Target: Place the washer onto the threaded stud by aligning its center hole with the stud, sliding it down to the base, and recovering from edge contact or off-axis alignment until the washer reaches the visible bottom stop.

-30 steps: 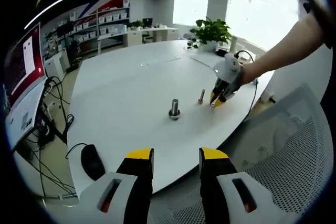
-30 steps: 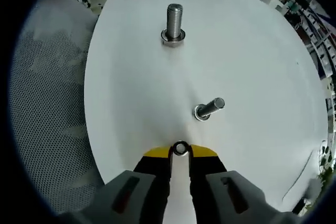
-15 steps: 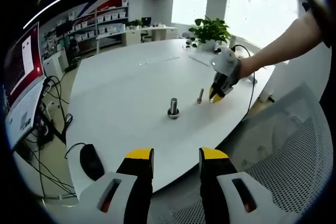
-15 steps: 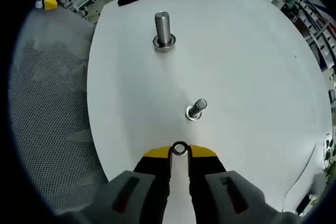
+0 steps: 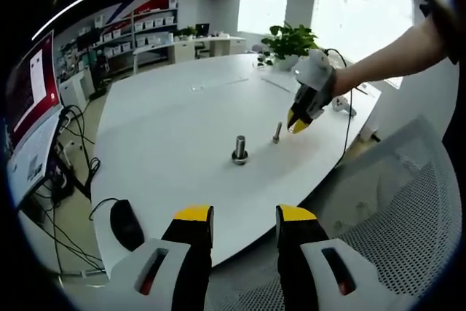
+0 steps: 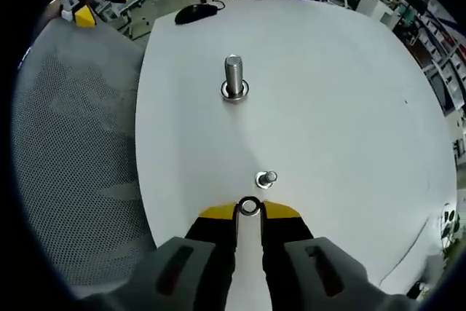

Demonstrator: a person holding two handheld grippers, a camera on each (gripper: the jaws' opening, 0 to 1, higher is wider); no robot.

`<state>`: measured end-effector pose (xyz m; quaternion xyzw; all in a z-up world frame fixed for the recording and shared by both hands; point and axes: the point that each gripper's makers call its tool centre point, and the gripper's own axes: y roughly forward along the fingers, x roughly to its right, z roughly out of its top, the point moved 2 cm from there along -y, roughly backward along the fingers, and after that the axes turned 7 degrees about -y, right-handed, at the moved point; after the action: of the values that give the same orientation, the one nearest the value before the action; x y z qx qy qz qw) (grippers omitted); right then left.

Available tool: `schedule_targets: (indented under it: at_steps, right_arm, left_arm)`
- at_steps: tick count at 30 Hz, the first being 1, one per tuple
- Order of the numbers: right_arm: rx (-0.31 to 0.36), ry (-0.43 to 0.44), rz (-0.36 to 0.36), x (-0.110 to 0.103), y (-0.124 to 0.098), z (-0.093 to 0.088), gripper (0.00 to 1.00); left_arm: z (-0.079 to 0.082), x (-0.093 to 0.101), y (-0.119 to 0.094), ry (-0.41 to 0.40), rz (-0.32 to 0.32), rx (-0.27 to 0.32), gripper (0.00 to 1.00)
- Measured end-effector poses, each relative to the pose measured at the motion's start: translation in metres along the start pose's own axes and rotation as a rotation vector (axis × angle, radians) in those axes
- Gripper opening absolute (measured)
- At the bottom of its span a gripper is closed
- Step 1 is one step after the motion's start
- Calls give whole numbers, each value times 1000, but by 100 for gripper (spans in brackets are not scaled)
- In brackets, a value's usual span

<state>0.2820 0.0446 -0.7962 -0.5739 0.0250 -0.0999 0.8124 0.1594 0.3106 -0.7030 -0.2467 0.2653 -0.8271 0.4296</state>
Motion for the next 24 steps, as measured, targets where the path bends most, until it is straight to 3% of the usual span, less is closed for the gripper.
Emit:
schedule_targets:
  at_steps: [8, 24]
  right_arm:
    - [15, -32, -21, 8, -11, 12, 14]
    - [8, -77, -26, 14, -4, 26, 14]
  left_arm:
    - [1, 0, 0, 1, 1, 5, 32]
    - [1, 0, -1, -3, 3, 10, 32]
